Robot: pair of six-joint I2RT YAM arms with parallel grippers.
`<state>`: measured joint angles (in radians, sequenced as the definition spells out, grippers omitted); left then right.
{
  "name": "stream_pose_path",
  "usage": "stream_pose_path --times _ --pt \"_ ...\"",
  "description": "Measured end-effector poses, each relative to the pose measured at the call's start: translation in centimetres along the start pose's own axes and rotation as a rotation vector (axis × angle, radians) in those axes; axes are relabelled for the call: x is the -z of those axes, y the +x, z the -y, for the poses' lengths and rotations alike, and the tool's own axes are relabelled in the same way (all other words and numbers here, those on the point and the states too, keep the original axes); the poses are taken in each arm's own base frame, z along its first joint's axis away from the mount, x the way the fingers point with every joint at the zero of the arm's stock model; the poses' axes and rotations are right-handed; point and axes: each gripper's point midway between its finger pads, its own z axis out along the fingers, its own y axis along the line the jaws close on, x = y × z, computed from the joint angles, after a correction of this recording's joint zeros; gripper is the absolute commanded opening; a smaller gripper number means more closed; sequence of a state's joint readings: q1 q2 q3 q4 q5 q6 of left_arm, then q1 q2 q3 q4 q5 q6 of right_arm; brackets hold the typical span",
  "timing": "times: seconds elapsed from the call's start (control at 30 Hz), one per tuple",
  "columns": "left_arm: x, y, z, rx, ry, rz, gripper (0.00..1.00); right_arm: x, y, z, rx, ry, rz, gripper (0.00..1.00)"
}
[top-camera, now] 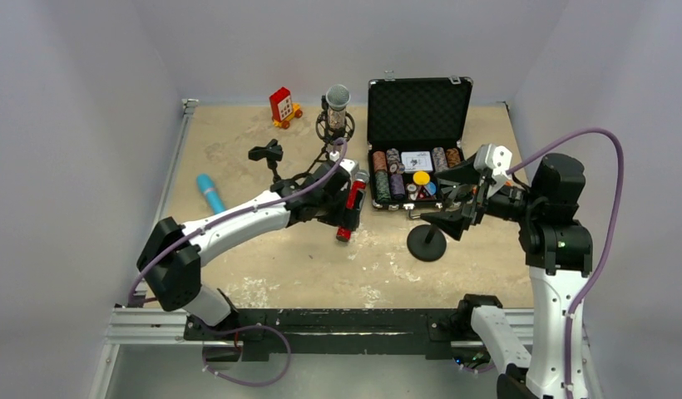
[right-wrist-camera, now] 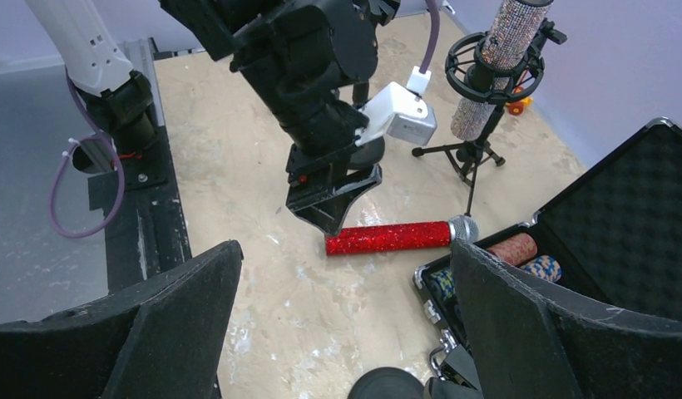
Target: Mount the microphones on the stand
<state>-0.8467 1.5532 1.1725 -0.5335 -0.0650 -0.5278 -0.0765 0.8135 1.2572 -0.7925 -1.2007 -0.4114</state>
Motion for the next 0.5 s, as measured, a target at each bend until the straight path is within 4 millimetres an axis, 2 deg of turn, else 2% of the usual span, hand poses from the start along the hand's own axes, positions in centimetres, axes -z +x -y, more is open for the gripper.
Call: stream_pose_path --times 0.1,0.17,0.27,0.37,0.5 --pt "1.8 -1.0 0.3 -0.024 0.015 0.026 0.92 0.0 0.0 0.1 -0.008 -0.005 0.001 0.98" --pt "4.1 -2.0 0.4 -0.038 0.035 0.070 0.93 -0.1 0.0 0.1 -0.018 -0.016 0.003 0.98" --pt "9.3 -3.8 0.2 -0.046 0.090 0.178 0.93 -0.2 0.1 0.2 -0.029 -0.022 0.002 0.98" --pt "14.8 -5.8 -1.1 -0.022 0.134 0.309 0.93 -0.3 0.2 0.2 -0.031 -0.023 0.002 0.98" --pt "19.7 -6.6 -3.1 -0.031 0.119 0.419 0.94 -0.3 0.2 0.4 -0.027 -0.024 -0.002 0.98"
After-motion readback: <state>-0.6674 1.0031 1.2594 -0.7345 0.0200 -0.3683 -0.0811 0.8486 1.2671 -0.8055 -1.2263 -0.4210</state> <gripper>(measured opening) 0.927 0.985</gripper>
